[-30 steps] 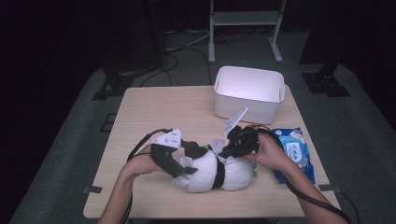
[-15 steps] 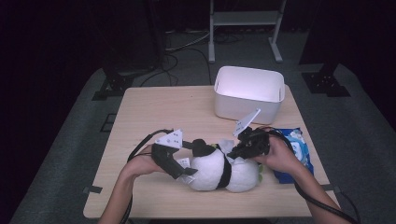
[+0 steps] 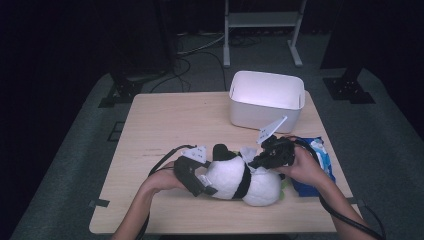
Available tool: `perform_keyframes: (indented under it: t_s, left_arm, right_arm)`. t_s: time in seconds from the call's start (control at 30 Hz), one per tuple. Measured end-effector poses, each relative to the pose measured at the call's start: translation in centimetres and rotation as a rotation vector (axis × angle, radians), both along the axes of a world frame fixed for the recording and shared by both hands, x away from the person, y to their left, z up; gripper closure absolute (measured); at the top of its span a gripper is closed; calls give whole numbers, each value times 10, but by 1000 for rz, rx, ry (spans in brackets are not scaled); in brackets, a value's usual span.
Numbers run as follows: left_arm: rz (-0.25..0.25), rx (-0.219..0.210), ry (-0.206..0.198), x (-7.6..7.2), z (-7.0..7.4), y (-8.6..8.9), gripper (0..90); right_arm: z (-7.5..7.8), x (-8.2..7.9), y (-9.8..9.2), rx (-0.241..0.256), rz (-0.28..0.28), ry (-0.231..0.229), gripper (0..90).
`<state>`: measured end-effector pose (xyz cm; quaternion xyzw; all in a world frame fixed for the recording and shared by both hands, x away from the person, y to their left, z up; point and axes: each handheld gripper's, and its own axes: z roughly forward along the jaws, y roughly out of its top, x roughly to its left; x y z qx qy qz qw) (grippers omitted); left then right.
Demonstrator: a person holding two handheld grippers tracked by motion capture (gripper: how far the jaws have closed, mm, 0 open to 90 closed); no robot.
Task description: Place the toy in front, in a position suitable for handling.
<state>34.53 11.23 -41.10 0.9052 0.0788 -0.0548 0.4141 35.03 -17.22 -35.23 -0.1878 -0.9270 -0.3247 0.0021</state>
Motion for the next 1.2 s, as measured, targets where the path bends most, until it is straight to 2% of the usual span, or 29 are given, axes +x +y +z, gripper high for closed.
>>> perform_keyframes:
  t_s: [0.03,0.17,0.27,0.43,0.47,0.5,0.67,0.7,0.73,0.83,1.13,1.2]
  left_arm:
    - [4,-19,13,2,-2,1,65]
    - [11,-59,30,5,-2,5,223]
    - [17,-55,12,4,6,7,299]
    - [23,-66,-52,0,29,13,333]
    - [23,-66,-52,0,29,13,339]
    - [25,-62,-73,-1,36,16,343]
    - [33,-46,-107,-1,54,22,349]
    - [33,-46,-107,-1,54,22,348]
    - [38,-34,-121,-1,63,24,348]
    - [36,-15,-137,-1,73,25,350]
    - [-2,34,-185,-2,98,10,363]
    - [-11,44,-184,-3,103,5,367]
  right_arm:
    - [0,0,0,3,0,1,829]
    - [0,1,0,13,4,-8,830]
    - [3,1,2,17,3,-16,831]
    - [14,2,5,37,12,-38,831]
    - [14,2,5,37,12,-38,831]
    - [21,2,8,43,15,-48,831]
    - [33,3,15,64,25,-73,831]
    - [33,3,15,64,25,-73,831]
    - [39,4,19,51,24,-96,831]
    - [44,4,20,58,28,-104,831]
    - [70,0,23,102,36,-149,831]
    - [75,-1,24,109,42,-156,831]
